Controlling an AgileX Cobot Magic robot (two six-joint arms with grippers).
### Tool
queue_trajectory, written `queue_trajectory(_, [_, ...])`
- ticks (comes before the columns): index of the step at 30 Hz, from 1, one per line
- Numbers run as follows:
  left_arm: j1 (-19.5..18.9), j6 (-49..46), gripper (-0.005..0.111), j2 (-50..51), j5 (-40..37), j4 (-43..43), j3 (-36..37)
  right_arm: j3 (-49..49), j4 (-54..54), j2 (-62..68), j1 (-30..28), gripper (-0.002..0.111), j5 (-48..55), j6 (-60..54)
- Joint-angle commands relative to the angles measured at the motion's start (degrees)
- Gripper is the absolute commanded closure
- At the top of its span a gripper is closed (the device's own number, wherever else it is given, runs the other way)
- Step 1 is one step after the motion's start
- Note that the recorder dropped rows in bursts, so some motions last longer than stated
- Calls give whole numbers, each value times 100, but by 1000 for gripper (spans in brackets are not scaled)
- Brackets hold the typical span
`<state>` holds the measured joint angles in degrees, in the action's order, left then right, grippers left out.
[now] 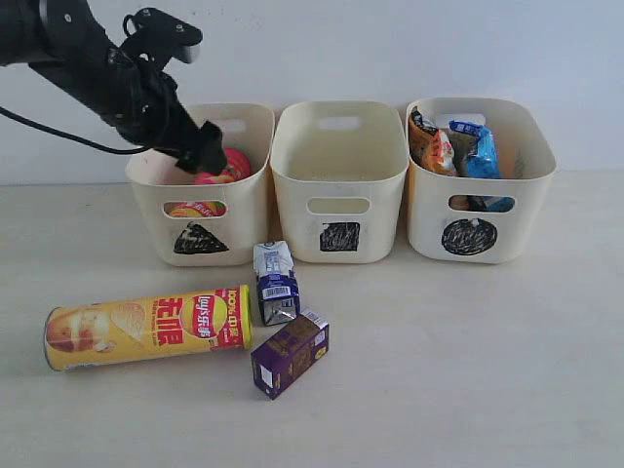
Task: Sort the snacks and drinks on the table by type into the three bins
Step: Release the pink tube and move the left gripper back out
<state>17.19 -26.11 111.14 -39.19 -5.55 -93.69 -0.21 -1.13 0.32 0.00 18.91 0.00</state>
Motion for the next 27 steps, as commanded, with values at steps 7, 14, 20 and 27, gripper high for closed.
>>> queue_trajectory(7, [-292,299,39,-1271,-1578,832,939,21,16,-32,-6,108,-52,0])
queue_trajectory(14, [-292,-545,35,-1769,-796,444,2169,21,16,-32,-6,108,-52,0])
queue_trajectory(20, [-292,-2439,17,-1667,-331,-78,2853,21,16,-32,-6,108,-52,0])
queue_trajectory(27, [-292,-2337,13,-1354,271,-115,2919,21,16,-32,-6,108,-52,0])
